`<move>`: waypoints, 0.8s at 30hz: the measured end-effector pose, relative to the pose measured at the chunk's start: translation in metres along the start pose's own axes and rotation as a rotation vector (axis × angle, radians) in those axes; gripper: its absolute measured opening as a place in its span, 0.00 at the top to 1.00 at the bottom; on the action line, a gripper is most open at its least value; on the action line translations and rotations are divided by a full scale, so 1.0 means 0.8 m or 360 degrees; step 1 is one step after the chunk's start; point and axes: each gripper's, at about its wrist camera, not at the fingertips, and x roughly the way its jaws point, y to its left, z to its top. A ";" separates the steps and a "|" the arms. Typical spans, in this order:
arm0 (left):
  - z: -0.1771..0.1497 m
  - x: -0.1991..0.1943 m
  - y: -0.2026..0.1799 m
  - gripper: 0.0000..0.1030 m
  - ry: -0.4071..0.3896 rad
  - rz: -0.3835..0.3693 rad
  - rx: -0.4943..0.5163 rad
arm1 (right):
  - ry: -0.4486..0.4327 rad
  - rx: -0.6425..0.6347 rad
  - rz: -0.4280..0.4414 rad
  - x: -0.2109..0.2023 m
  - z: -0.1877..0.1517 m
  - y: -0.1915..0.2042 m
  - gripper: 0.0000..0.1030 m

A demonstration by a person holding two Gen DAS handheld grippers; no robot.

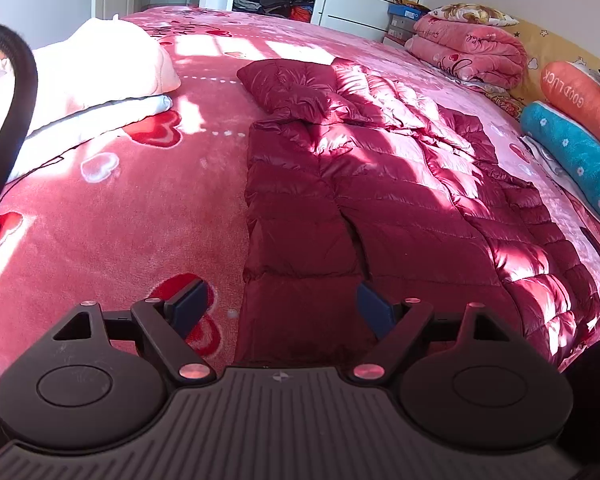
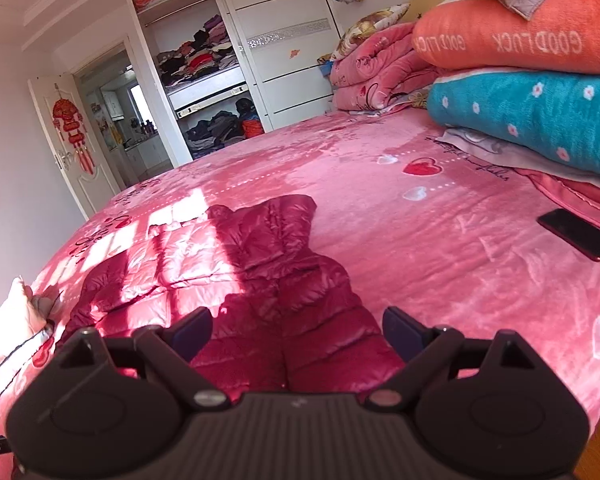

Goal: Fold large clothes

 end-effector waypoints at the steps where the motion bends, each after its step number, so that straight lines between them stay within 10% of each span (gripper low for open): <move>1: -0.002 -0.002 0.001 0.03 -0.0003 -0.0005 0.0002 | 0.0019 0.0010 -0.0036 -0.005 -0.004 -0.014 0.11; 7: -0.014 -0.004 -0.007 0.03 0.0000 -0.0021 0.0046 | 0.0125 0.0150 -0.0132 -0.024 -0.037 -0.076 0.11; 24: -0.027 0.018 0.007 0.03 0.0078 -0.0166 -0.0049 | 0.0492 0.0287 0.0205 0.036 -0.063 -0.109 0.11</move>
